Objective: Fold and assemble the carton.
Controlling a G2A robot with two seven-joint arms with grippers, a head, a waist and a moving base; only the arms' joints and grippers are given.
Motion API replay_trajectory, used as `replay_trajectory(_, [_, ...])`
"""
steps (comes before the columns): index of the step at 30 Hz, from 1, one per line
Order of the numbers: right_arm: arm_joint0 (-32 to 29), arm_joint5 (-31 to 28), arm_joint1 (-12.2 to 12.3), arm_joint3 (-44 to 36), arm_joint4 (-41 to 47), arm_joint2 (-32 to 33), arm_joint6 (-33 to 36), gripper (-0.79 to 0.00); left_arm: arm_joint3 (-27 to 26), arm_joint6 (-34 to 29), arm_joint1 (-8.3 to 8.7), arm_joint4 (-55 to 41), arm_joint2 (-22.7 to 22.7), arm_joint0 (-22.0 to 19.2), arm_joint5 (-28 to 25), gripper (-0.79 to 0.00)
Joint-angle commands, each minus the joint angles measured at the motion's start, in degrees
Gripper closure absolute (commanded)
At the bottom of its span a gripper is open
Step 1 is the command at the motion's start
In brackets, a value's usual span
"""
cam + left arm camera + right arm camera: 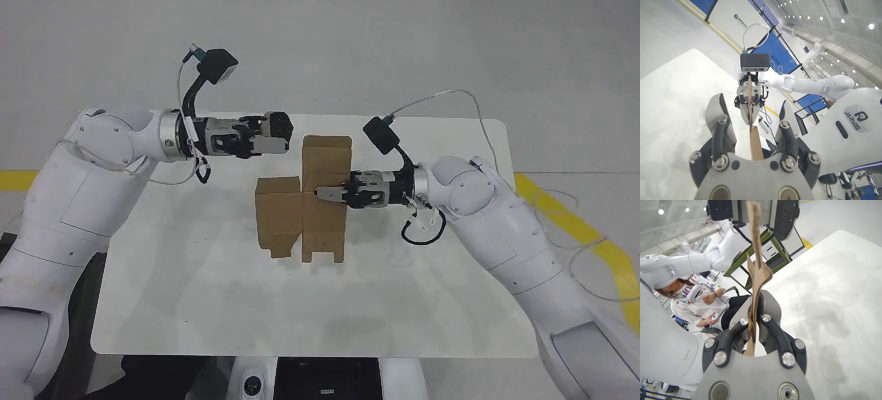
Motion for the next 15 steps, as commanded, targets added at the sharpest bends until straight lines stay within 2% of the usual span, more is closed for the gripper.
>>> replay_trajectory(1, [-0.77, 1.83, 0.45, -0.39, 1.16, 1.34, 0.13, 0.000, 0.88, 1.31, 0.21, 1.10, -1.13, 0.87, -0.95, -0.785])
replay_trajectory(9, [-4.52, 9.25, 1.60, -2.43, 3.48, 5.39, -2.08, 0.000, 1.36, 8.89, 0.27, 10.28, -2.18, 5.93, -2.72, -0.785])
replay_trajectory(15, [-6.82, 13.08, 1.96, -2.58, 3.16, 7.60, -5.27, 0.000, 0.47, 8.92, 0.44, 13.22, -2.38, 9.16, -3.23, -0.785])
